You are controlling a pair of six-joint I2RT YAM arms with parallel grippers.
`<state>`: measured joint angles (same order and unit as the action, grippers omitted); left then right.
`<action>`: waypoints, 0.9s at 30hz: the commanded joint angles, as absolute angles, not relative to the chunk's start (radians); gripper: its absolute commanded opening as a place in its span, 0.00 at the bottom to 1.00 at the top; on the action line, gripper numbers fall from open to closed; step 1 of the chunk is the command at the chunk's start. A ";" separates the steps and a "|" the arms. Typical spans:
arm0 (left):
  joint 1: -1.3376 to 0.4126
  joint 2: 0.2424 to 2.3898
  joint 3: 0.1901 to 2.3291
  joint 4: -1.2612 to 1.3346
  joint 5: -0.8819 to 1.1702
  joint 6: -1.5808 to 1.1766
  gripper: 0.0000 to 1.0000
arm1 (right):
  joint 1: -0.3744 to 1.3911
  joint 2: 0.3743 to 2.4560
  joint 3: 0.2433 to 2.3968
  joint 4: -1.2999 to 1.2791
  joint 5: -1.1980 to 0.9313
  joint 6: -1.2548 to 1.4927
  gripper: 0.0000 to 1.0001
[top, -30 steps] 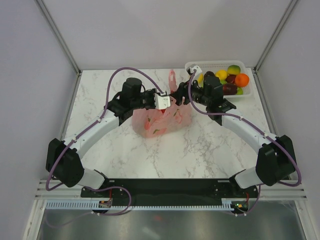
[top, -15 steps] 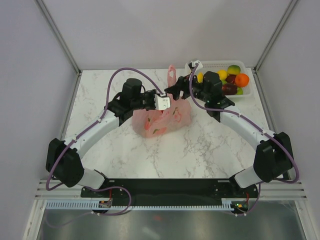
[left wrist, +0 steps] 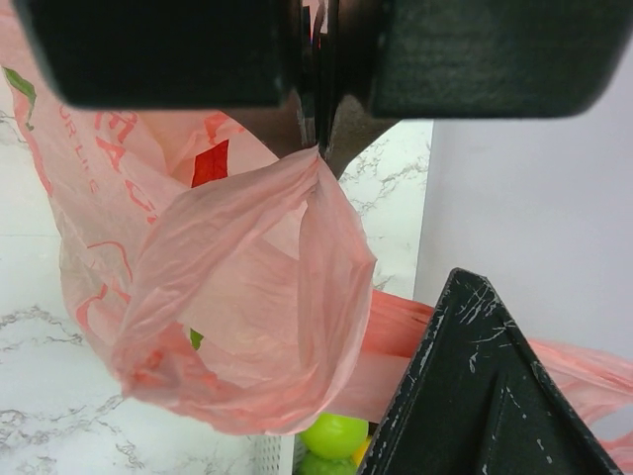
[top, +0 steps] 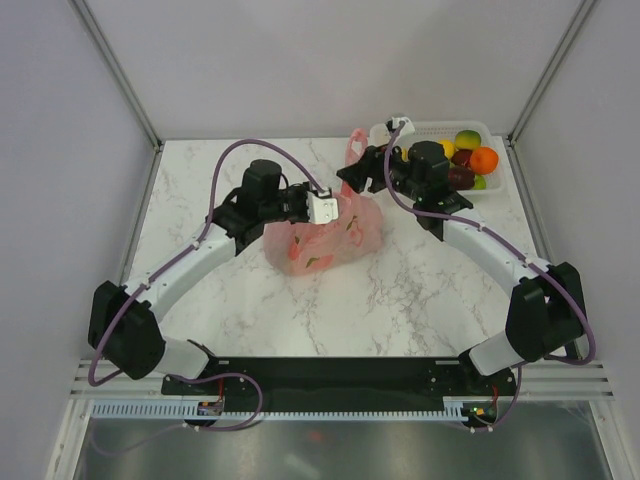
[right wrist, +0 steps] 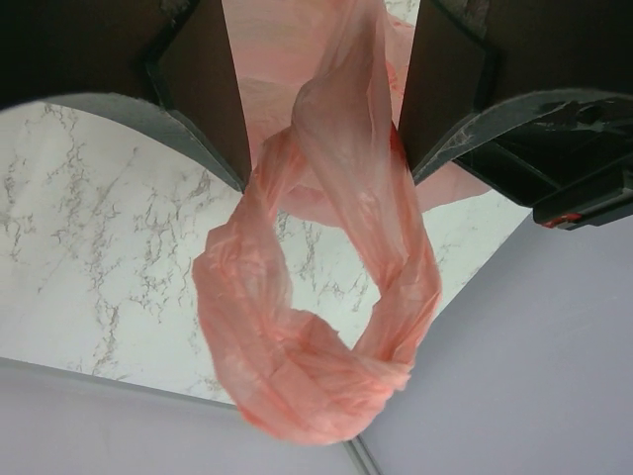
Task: Place the fake fruits into the plastic bag and tie a complex knot
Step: Tie the plastic bag at the center of the board.
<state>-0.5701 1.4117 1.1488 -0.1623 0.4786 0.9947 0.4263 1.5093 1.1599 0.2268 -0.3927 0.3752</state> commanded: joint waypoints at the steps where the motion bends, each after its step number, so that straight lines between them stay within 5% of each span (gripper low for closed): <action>1: -0.575 1.367 1.141 -0.135 0.500 1.052 0.02 | 0.423 1.517 1.201 0.273 -0.382 0.390 0.66; 27: -0.634 1.468 1.246 -0.176 0.245 1.121 0.02 | 0.426 1.462 1.141 0.272 -0.618 0.371 0.78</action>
<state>-0.6296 1.4651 1.1980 -0.1860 0.2924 1.0691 0.4232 1.4990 1.1519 0.2493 -0.5808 0.3859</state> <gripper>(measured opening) 0.030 0.776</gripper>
